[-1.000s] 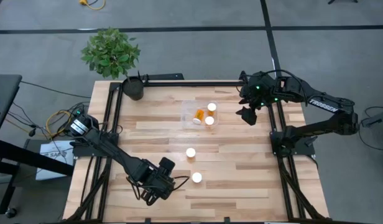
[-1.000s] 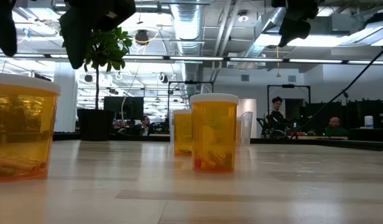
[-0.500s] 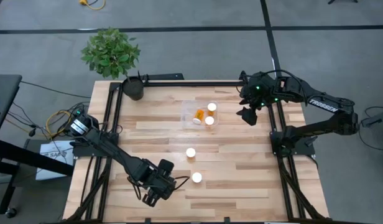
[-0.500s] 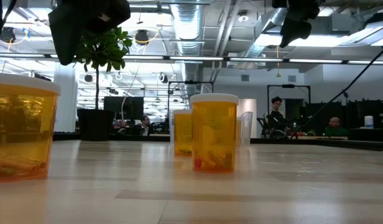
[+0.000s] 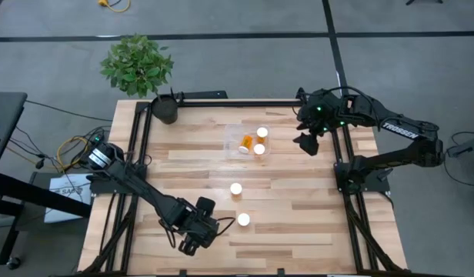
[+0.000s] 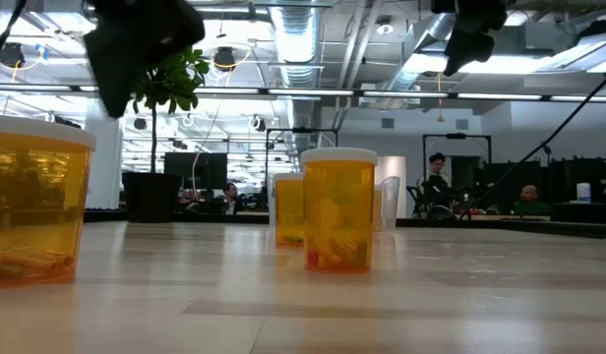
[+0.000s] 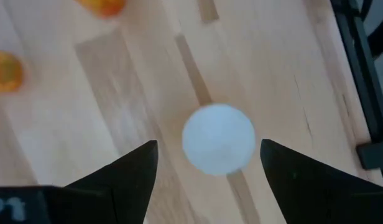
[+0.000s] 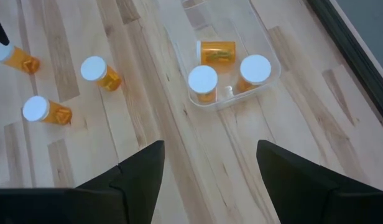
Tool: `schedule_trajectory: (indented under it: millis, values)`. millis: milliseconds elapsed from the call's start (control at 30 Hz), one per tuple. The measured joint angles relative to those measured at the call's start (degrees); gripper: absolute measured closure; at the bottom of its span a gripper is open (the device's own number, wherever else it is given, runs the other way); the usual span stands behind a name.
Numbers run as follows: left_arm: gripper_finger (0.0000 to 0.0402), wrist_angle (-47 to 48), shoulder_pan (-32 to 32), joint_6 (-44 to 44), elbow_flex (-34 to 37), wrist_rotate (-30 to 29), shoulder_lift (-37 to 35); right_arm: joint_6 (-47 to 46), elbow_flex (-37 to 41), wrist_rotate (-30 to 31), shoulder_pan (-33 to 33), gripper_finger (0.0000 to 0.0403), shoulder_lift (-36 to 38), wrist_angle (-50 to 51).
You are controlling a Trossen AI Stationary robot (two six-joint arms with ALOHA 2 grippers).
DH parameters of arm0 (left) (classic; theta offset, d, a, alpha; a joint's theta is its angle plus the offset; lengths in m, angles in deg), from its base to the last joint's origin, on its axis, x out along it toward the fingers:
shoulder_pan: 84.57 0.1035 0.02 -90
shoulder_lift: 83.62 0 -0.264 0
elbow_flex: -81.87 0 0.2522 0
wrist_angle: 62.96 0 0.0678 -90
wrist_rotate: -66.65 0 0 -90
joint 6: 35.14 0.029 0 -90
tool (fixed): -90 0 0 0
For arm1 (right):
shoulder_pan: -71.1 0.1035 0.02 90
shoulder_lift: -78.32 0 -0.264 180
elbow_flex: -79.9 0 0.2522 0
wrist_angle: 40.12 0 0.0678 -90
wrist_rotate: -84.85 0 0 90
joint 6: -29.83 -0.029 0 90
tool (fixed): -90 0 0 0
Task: Pick and place pill bottles into a basket
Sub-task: Put the orange pill bottle into the transparent bin
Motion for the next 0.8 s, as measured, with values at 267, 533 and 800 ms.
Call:
schedule_trajectory:
  millis: [267, 533, 800]
  values:
    - [0.0126, -2.86, -0.10, 0.68, 0.20, 0.31, 1.78, 0.05, 0.00, -0.01, 0.00, 0.0153, -0.01, 1.07]
    - [0.0126, -2.23, -0.45, 1.03, 0.82, 0.31, 2.20, 0.12, 0.00, 0.07, 0.00, 0.0153, -0.01, 1.35]
    - [0.0126, -1.88, -0.51, 3.71, 0.85, -0.04, 2.66, 0.15, 0.00, 0.18, 0.00, 0.0153, -0.01, 0.97]
